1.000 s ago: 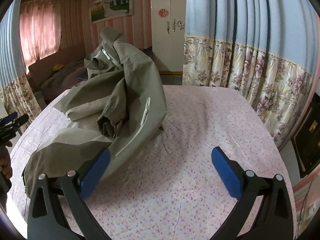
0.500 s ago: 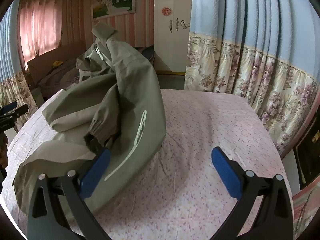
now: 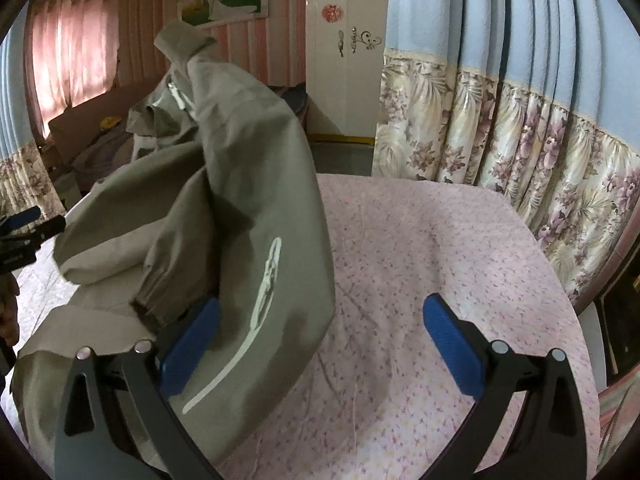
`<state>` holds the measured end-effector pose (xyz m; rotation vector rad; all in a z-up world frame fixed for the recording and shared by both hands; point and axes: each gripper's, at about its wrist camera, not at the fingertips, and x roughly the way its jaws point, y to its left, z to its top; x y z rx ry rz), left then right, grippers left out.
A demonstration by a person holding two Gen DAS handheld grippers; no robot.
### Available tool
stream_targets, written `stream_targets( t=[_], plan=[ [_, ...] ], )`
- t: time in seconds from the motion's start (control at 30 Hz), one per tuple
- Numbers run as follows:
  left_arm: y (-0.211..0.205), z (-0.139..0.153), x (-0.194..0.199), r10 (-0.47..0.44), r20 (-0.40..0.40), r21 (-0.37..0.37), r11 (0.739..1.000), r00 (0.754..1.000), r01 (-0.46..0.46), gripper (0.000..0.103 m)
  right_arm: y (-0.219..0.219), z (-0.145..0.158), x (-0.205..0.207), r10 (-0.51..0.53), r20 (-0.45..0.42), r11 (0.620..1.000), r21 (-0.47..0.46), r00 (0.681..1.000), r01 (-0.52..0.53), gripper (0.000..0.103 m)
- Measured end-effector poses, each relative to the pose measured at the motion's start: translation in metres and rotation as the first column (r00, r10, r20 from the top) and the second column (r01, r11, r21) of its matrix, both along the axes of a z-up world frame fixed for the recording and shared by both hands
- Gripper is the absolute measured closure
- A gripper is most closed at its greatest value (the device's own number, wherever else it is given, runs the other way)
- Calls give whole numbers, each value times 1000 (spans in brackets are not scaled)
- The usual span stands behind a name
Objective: Fold large clothes
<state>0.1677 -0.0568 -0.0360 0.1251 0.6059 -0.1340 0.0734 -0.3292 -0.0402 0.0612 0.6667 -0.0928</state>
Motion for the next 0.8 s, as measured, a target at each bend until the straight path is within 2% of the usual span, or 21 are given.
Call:
stream_targets(
  t=[0.2, 0.33, 0.43, 0.47, 0.5, 0.53, 0.57, 0.6, 0.63, 0.7, 0.77, 0.8],
  plan=[
    [-15, -17, 25, -19, -29, -11, 1000, 999, 18, 3, -2, -8, 25, 2, -7, 1000, 5, 1000, -2, 2],
    [-23, -25, 37, -51, -45, -51, 998, 998, 48, 3, -1, -15, 42, 11, -11, 1000, 10, 1000, -11, 2],
    [-29, -30, 42, -72, -40, -38, 997, 997, 70, 4, 2, -21, 49, 31, -18, 999, 18, 999, -31, 3],
    [-31, -30, 43, -78, -34, -33, 996, 996, 77, 10, 5, -23, 52, 38, -20, 999, 10, 999, -38, 13],
    [-33, -30, 43, -85, -33, -30, 996, 996, 84, 19, 7, -25, 54, 46, -23, 999, 3, 999, -46, 37],
    [-36, -32, 45, -98, -41, -35, 995, 994, 97, 25, 9, -27, 58, 52, -37, 999, -9, 998, -52, 50],
    [-38, -32, 46, -108, -47, -42, 994, 993, 106, 40, 11, -30, 61, 64, -52, 998, 0, 997, -64, 69],
    [-41, -33, 46, -113, -51, -43, 993, 992, 111, 50, 12, -32, 63, 78, -60, 997, 14, 995, -77, 77],
    [-42, -33, 47, -112, -52, -39, 993, 992, 110, 56, 14, -33, 64, 87, -63, 996, 14, 994, -86, 81],
    [-37, -32, 49, -100, -54, -62, 993, 993, 97, 88, 18, -32, 64, 99, -60, 995, 4, 993, -99, 93],
    [-26, -27, 48, -104, -53, -119, 988, 993, 97, 97, 18, -27, 60, 100, -34, 995, 1, 994, -100, 95],
    [-22, -25, 49, -104, -52, -130, 987, 993, 96, 99, 17, -23, 58, 94, -18, 996, -4, 995, -95, 95]
  ],
)
